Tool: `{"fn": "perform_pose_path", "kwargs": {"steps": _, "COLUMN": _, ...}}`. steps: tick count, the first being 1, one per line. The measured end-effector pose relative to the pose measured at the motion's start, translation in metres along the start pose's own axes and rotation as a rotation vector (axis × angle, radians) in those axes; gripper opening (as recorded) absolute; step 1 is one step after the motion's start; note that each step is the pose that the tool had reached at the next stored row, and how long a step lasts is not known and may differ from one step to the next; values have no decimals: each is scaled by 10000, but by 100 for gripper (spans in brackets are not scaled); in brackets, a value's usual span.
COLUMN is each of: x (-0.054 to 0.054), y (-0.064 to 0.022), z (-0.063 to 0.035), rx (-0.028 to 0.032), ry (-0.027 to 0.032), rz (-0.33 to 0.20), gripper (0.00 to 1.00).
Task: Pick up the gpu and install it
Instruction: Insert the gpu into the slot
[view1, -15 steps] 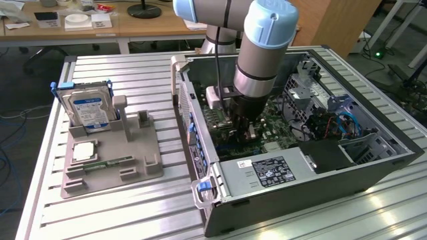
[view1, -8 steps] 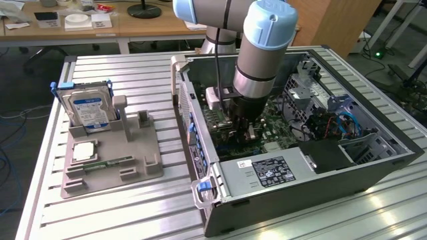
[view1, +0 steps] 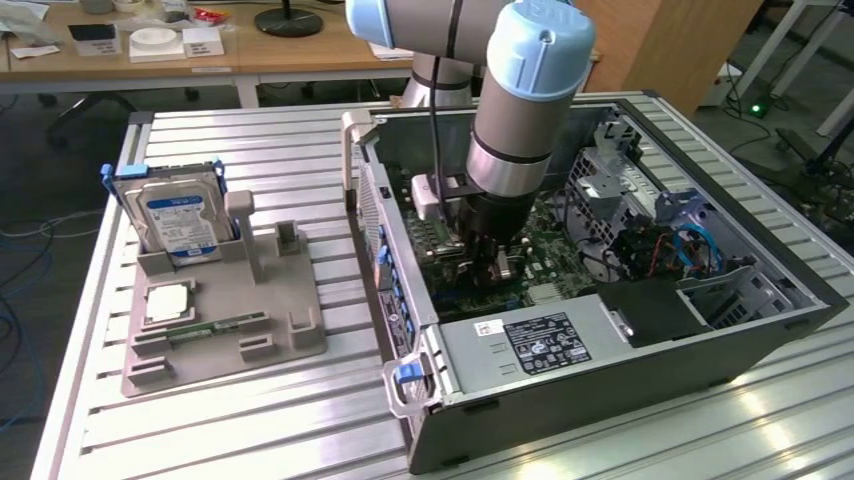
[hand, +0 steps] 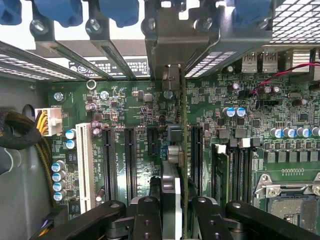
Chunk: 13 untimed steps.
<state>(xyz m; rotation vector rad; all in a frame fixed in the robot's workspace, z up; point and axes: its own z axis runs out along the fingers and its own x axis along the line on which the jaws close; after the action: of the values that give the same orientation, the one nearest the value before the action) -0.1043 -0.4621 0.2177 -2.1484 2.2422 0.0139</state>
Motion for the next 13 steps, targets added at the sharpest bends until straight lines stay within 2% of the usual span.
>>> {"fn": "perform_pose_path", "kwargs": {"steps": 2, "x": 0, "y": 0, "z": 0, "rx": -1, "ry": 0, "rz": 0, "gripper": 28}}
{"fn": "perform_pose_path", "kwargs": {"steps": 3, "x": -2, "y": 0, "z": 13, "rx": 14, "ry": -33, "rz": 2, "gripper": 29}}
{"fn": "perform_pose_path", "kwargs": {"steps": 4, "x": -2, "y": 1, "z": 6, "rx": 8, "ry": -15, "rz": 1, "gripper": 29}}
{"fn": "perform_pose_path", "kwargs": {"steps": 5, "x": -1, "y": 1, "z": -5, "rx": -1, "ry": 2, "rz": 1, "gripper": 35}}
{"fn": "perform_pose_path", "kwargs": {"steps": 6, "x": -1, "y": 1, "z": -17, "rx": 3, "ry": -5, "rz": 1, "gripper": 35}}
{"fn": "perform_pose_path", "kwargs": {"steps": 13, "x": -10, "y": -6, "z": -312, "rx": 12, "ry": 0, "rz": -1, "gripper": 35}}
